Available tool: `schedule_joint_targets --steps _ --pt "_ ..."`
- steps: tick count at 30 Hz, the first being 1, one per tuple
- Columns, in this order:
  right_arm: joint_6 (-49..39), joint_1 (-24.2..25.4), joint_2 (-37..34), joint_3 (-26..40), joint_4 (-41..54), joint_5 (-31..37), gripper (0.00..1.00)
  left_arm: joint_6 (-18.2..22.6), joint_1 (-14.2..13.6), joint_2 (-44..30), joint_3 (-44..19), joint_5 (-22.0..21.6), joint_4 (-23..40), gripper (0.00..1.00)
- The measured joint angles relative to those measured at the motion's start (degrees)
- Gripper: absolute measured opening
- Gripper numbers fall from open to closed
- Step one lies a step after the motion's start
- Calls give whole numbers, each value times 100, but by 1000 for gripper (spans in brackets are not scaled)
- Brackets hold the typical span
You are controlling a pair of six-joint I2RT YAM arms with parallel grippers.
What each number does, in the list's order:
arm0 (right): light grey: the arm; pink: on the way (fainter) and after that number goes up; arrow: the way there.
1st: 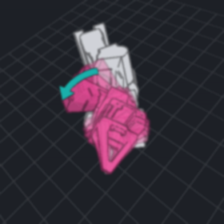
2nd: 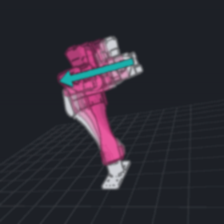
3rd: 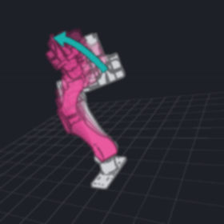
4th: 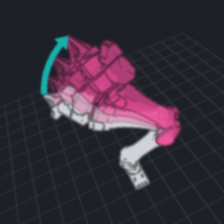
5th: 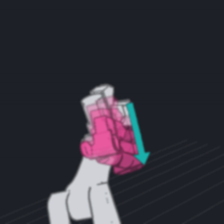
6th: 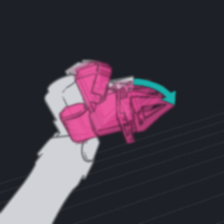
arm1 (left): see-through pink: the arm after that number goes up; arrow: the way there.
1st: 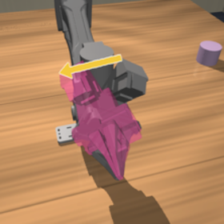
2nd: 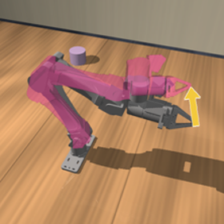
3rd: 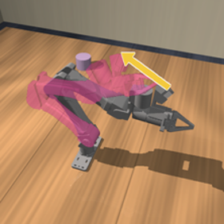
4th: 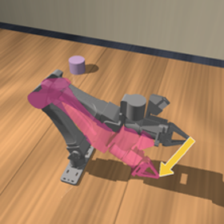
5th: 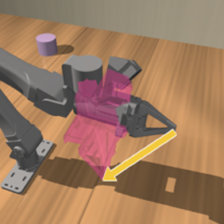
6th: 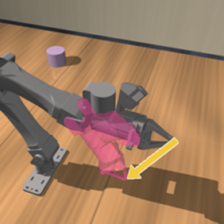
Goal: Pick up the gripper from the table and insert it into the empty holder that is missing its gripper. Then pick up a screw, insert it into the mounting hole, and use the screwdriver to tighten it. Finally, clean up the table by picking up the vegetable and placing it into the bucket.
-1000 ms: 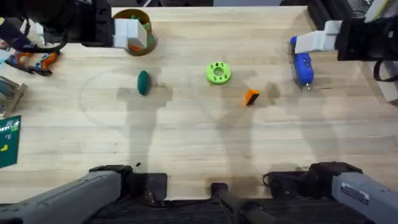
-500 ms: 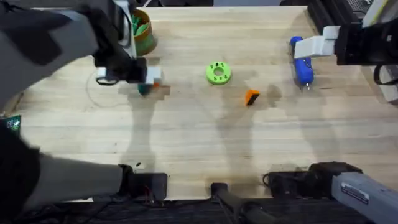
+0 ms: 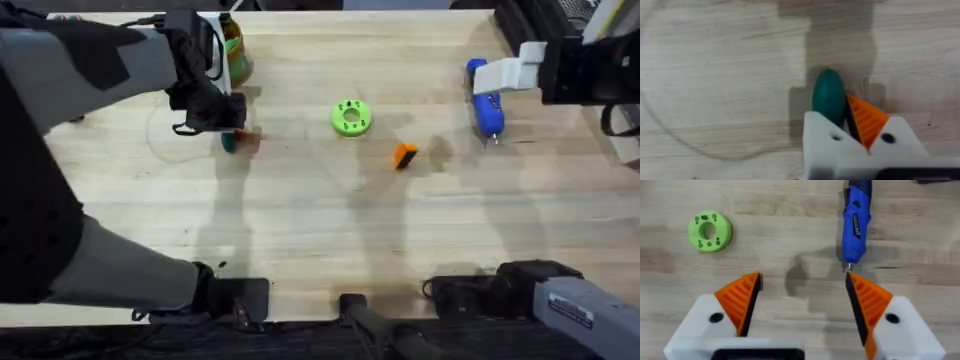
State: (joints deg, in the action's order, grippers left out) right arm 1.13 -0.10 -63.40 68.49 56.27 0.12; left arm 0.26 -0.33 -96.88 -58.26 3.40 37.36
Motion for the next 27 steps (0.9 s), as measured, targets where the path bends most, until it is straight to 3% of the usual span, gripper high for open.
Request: schedule_joint_targets --steps 2,3,4,6,7,13,18,27 --pt "0 0 0 0 3 0 992 10 -12 0 -4 19 -11 7" --pt "0 0 0 0 0 0 992 33 -14 0 -4 -19 -10 133" --pt "0 0 0 0 0 0 992 31 30 -26 -18 -157 32 590" --pt "0 0 0 0 0 0 992 3 64 -26 -68 -198 184 916" --pt "0 0 0 0 0 0 992 -27 62 -24 -91 -195 282 966" --pt "0 0 0 0 0 0 992 -58 40 328 -198 -16 685 985" --pt "0 0 1 0 0 0 990 -140 40 1550 -354 477 688 985" --pt "0 0 0 0 0 0 992 -1127 40 3507 -448 1004 871 986"
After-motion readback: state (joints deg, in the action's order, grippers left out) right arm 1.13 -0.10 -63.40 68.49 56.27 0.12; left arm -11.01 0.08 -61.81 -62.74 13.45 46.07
